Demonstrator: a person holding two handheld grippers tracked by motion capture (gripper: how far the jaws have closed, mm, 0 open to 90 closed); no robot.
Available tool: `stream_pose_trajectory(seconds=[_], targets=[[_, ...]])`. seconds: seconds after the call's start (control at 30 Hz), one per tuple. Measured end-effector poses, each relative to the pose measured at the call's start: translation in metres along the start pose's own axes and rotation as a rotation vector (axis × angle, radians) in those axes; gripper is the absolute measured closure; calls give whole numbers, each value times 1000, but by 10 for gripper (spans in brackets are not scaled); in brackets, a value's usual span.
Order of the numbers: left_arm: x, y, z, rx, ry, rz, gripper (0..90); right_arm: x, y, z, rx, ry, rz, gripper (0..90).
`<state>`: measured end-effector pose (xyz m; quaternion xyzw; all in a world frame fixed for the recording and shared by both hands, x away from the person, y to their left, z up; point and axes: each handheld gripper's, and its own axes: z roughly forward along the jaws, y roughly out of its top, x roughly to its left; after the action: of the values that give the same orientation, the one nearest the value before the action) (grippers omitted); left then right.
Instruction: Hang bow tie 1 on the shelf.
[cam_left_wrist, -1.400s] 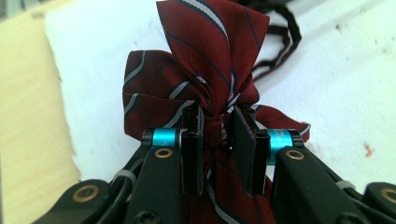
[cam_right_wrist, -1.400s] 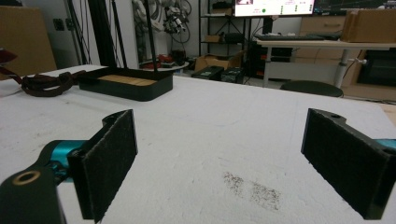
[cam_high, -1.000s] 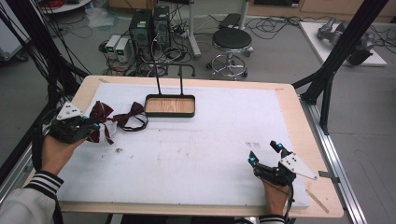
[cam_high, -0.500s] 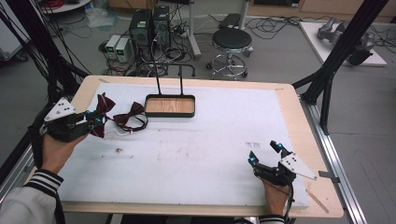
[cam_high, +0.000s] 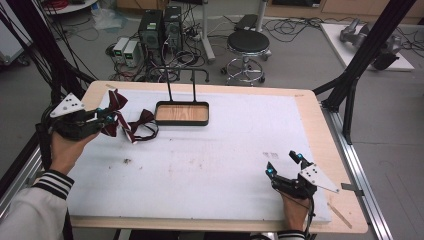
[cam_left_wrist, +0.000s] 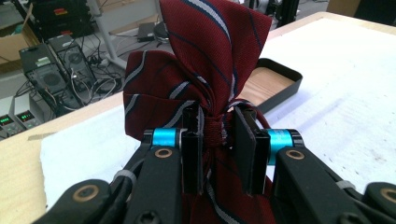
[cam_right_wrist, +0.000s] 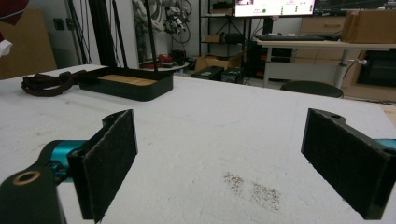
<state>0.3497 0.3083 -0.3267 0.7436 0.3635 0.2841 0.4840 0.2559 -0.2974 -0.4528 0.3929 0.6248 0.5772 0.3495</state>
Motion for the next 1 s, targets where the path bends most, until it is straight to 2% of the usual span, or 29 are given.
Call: stream_pose_trajectory(seconds=[0.4,0.43,0.73,1.0], targets=[[9,24,19,-30,-13,-23,737,1,0,0,3,-1,0,97],[9,26,20,-35,-20,-40,737,1,0,0,-1,-1,-2,97],[7,44,39,-25,-25,-23,737,1,0,0,1,-5,-1,97],[12,60,53,-35,-13,-16,737,1,0,0,-1,-7,-3,97]])
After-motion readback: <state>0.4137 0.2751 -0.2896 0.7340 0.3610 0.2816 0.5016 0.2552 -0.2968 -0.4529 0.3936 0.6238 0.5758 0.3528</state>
